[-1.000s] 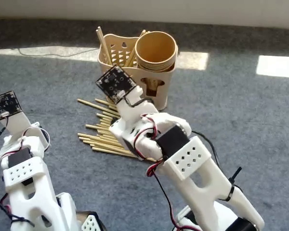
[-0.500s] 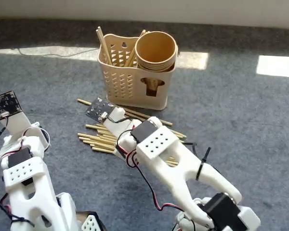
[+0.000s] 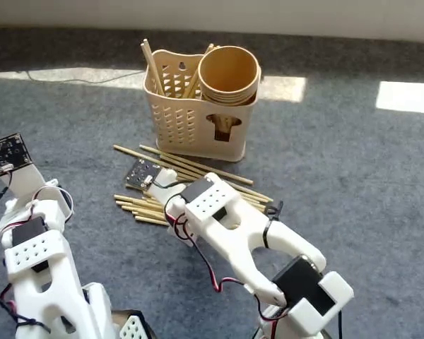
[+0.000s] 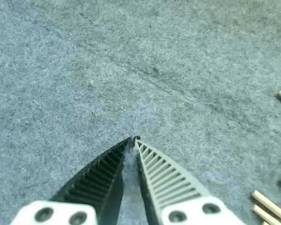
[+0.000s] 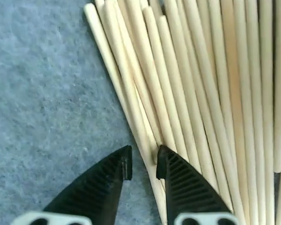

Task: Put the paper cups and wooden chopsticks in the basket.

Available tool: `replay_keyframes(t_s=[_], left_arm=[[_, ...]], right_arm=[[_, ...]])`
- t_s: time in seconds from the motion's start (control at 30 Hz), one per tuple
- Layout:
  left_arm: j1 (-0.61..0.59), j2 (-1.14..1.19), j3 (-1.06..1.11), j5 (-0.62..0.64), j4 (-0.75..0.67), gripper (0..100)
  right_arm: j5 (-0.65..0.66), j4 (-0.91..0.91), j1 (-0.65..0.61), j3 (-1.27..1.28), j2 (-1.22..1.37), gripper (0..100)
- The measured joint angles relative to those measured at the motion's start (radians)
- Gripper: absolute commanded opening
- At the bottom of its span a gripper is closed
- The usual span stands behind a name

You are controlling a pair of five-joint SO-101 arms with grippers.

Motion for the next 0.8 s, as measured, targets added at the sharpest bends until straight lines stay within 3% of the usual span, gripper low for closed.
replay_keyframes(t_s=[0.2, 0.8], left_arm=[[0.0, 0.0, 0.0, 0.0, 0.0, 1], [0.0, 0.0, 0.0, 0.0, 0.0, 1]], right_arm=[[0.0, -0.005, 0.005, -0.002, 0.017, 0.9], [0.002, 0.06, -0.002, -0.002, 0.008, 0.5]])
